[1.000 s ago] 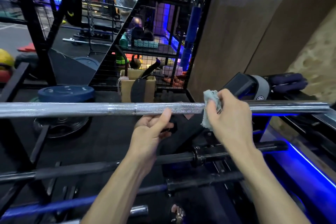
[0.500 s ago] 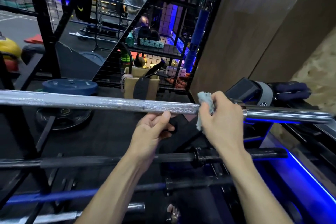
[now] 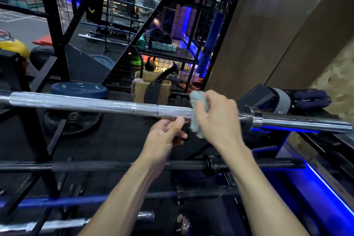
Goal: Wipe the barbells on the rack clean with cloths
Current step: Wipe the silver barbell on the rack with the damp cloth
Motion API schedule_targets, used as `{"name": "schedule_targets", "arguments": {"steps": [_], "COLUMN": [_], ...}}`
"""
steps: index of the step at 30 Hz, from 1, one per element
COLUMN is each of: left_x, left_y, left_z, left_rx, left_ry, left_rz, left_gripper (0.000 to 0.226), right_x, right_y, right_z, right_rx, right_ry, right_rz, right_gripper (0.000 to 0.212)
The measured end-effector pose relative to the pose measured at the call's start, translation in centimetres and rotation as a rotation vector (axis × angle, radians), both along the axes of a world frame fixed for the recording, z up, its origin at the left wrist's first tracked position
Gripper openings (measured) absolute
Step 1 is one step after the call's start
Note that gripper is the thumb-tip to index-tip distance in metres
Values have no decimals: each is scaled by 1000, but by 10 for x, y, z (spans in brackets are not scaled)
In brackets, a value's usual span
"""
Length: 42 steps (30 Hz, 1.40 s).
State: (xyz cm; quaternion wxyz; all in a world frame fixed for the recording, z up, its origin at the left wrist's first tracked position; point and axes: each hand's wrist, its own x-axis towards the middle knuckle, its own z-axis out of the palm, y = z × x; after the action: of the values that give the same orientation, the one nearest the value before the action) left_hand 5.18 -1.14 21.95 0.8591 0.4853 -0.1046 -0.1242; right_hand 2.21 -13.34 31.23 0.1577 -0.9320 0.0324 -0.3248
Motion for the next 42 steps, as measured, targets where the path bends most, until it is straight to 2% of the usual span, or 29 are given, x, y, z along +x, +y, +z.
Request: {"name": "schedule_targets", "arguments": {"steps": [3,6,8,12,16,19,24,26,29,31,34,38,42], "left_x": [4,6,5,1,2,3,0,-2,-1,-1,-2,-3,-8], "left_y": [2,3,3,-1,0,1,0,-3,-2,-1,-1,-3,-4], "left_z": [-2,-4,-6,-1,0,-2,0,1,1,2,2,1,7], "left_rx": [16,2,7,8,31,26,45,62,81,63,40,58,62], "left_ry": [-12,5,3,-8,-15,-5,-32,-26,-25,-29,-23,-16,-37], "left_rz": [-6,19,19,-2,15,47,55,55,43,57,74,69,72], "left_gripper": [49,60,64,51,48,52,59,52,36,37,41,32,41], "right_x": [4,2,-6,-7,-1,-4,-16,-13,-7,-7,-16,-26,-17], "right_y": [17,-20,-40,-14,27,8,-25,0,33,23,-22,-44,11], "right_z": [3,8,9,0,-1,4,3,-6,-17,-15,-7,-5,-14], "right_rx": [-56,-106,-58,-86,-188,-260,-134,-135,-163,-205,-232,-72,-60], "right_ry": [51,90,95,55,53,80,14,-27,-60,-53,20,17,15], "right_rz": [93,-47,-155,-253,-120,-147,-343,-305,-133,-75,-202,-396,-289], "right_gripper": [19,19,21,18,14,15,16,13,11,12,19,20,18]}}
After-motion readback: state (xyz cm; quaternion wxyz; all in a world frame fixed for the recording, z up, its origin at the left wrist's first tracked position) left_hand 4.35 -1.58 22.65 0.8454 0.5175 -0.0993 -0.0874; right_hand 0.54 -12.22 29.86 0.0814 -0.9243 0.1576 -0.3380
